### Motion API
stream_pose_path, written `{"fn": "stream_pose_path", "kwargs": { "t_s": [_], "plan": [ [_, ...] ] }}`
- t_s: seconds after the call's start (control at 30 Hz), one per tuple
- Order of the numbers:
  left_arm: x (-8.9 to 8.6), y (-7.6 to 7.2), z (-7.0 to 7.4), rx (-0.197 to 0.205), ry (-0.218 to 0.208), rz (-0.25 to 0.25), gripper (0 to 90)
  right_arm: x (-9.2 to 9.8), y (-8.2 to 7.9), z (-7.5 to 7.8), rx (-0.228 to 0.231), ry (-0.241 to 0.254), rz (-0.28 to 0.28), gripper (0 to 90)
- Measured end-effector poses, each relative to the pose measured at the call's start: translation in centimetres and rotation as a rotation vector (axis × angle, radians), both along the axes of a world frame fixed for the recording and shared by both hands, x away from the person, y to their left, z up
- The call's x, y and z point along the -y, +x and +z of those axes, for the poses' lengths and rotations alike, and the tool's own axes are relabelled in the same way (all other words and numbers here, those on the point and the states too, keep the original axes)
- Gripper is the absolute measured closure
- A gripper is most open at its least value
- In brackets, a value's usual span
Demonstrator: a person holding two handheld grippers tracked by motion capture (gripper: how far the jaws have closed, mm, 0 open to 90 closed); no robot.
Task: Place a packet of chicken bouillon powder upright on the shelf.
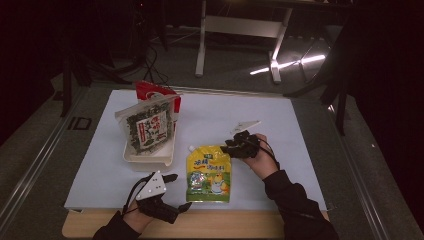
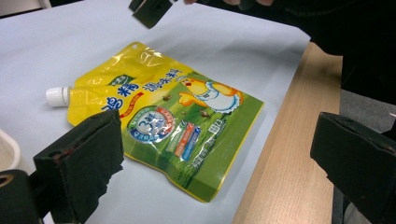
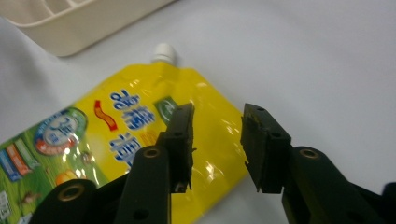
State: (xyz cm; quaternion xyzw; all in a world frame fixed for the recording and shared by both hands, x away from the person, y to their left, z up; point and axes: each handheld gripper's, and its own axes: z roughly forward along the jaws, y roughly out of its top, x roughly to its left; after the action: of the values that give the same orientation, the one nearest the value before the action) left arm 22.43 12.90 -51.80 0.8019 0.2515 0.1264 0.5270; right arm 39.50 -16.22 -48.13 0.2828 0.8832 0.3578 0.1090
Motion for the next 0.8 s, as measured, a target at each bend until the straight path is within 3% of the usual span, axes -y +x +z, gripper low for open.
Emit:
{"fn": "stream_pose_path", "kwargs": {
  "t_s": [0.23, 0.5, 0.67, 0.8],
  "plan": [
    [0.1, 0.1, -0.1, -0.003, 0.002, 0.000, 3.5, 1.6, 1.1, 0.0, -0.048, 0.009, -0.035, 55.7],
    [0.1, 0.2, -0.2, -0.011, 0.009, 0.002, 3.6, 1.2, 2.9, -1.5, -0.118, -0.006, -0.035, 51.5],
    [0.1, 0.2, -0.3, -0.012, 0.012, 0.000, 3.6, 0.6, 4.0, -2.5, -0.136, -0.028, -0.024, 47.8],
    [0.1, 0.2, -0.3, -0.014, 0.009, 0.001, 3.6, 0.4, 4.7, -3.3, -0.191, -0.056, -0.032, 43.3]
  ]
}}
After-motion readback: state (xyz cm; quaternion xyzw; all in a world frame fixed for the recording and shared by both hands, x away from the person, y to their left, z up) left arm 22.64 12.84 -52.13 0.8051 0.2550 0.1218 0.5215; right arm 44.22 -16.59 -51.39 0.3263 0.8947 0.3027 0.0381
